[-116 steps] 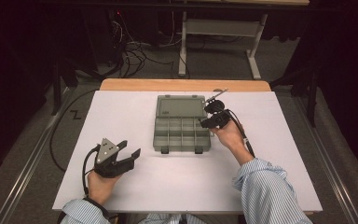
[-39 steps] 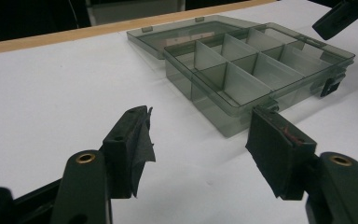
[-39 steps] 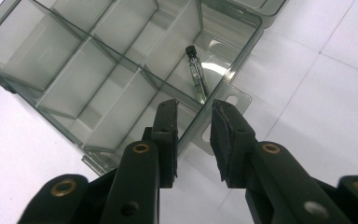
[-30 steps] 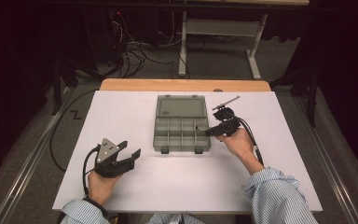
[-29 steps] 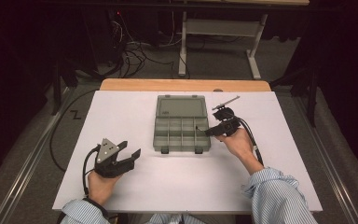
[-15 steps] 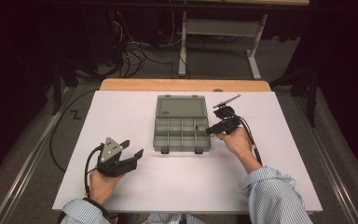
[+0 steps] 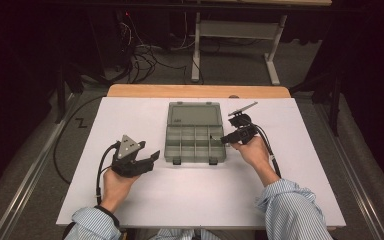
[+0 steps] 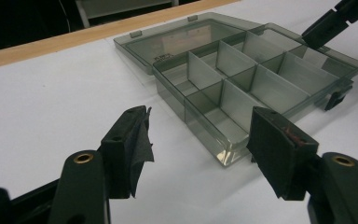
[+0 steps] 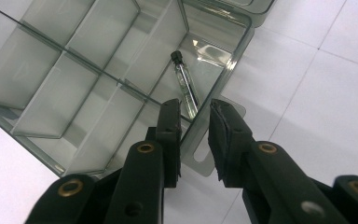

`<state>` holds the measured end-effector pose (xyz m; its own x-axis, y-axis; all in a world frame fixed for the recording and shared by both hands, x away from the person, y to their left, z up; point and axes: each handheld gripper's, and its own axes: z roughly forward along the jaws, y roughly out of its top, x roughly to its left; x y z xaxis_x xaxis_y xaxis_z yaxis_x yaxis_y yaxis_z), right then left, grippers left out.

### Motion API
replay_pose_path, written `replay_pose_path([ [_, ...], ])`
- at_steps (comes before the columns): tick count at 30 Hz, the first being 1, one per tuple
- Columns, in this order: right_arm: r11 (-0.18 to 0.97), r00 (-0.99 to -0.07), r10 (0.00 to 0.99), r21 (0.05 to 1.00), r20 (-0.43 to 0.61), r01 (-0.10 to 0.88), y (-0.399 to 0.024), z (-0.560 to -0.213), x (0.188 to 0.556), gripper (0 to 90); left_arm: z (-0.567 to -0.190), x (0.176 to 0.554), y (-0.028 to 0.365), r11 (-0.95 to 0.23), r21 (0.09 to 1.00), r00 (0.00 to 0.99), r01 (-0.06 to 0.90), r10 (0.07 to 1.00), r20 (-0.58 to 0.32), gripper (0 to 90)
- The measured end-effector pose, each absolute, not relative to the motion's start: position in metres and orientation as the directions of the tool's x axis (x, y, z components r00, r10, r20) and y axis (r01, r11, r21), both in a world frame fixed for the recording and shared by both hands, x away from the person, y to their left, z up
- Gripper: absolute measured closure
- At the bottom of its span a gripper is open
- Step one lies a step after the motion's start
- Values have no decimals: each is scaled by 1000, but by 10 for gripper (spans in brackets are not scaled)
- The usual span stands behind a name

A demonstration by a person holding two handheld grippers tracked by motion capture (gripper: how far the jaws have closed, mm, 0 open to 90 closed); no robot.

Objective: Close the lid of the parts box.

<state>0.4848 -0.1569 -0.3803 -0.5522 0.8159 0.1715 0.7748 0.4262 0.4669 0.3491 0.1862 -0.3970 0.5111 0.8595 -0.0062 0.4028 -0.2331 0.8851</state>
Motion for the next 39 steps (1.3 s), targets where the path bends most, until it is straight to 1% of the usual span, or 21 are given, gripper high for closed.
replay_pose_path([
  [3, 438, -560, 815, 471, 152, 765, -156, -380, 483, 761, -395, 360, 183, -235, 876, 501, 422, 865, -10, 377],
  [7, 438, -562, 814, 478, 149, 761, -156, -381, 482, 760, -391, 375, 182, -196, 867, 486, 458, 872, -59, 384],
  [15, 427, -560, 817, 507, 137, 748, -156, -383, 478, 761, -388, 396, 178, -208, 845, 486, 493, 871, -70, 397],
  [28, 431, -564, 815, 511, 134, 744, -156, -383, 477, 762, -387, 417, 170, -232, 806, 493, 544, 866, -84, 406],
  [39, 432, -565, 814, 511, 134, 743, -156, -383, 477, 763, -381, 438, 163, -259, 783, 503, 565, 861, -79, 421],
])
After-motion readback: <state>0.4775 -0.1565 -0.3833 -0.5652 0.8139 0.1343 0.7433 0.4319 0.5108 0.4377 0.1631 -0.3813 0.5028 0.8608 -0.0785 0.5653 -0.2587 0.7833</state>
